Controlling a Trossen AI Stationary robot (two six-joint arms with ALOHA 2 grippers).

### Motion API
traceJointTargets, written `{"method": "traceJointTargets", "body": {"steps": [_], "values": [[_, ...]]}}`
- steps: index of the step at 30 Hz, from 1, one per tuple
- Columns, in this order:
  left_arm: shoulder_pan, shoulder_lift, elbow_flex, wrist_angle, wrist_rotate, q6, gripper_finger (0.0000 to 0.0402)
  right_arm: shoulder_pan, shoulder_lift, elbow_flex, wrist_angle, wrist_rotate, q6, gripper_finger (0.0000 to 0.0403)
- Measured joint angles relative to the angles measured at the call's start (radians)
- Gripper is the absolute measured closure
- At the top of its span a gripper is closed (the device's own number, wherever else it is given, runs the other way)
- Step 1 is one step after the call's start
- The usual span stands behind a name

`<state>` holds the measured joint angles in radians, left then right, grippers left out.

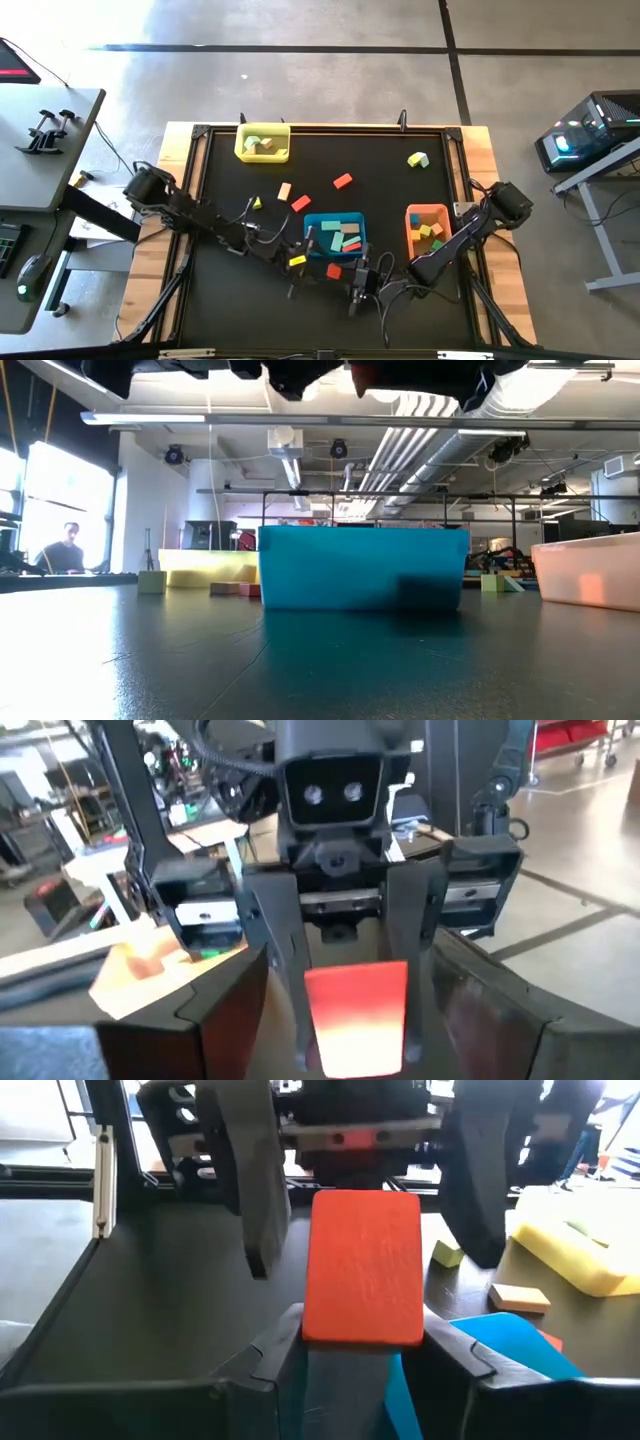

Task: Sort blocks by size
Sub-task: Put the orange triangular block into the yellow bin

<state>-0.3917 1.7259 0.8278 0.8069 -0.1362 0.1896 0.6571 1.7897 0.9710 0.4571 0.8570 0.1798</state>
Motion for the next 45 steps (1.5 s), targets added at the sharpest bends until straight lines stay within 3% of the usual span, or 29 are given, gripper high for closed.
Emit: {"method": "traceJointTargets", "body": {"steps": [8, 18, 22, 27, 33, 40, 45], "values": [[0.001, 0.013, 0.0, -0.003, 0.005, -0.069, 0.0172, 0.0, 0.0, 0.0, 0.005, 0.0, -0.005, 0.0277], [0.002, 0.013, 0.0, -0.001, 0.043, -0.076, 0.0273, 0.001, 0.0, 0.0, 0.009, -0.003, 0.001, 0.0274], [0.002, 0.013, 0.0, -0.002, 0.046, -0.061, 0.0313, -0.001, 0.0, 0.0, 0.012, -0.004, 0.006, 0.0232], [-0.01, -0.036, 0.0, -0.059, 0.026, -0.014, 0.0314, -0.008, -0.001, 0.0, -0.026, 0.001, 0.056, 0.0189], [-0.032, -0.225, 0.0, -0.319, -0.196, -0.021, 0.0314, -0.01, -0.002, 0.0, -0.133, 0.09, 0.18, 0.0183], [-0.026, -0.467, 0.0, -0.586, -0.479, 0.001, 0.0314, -0.016, -0.002, 0.0, -0.176, 0.098, 0.257, 0.0182], [0.075, -0.595, 0.0, -0.744, -0.561, -0.008, 0.0314, -0.034, -0.002, 0.0, -0.176, 0.098, 0.275, 0.0181]]}}
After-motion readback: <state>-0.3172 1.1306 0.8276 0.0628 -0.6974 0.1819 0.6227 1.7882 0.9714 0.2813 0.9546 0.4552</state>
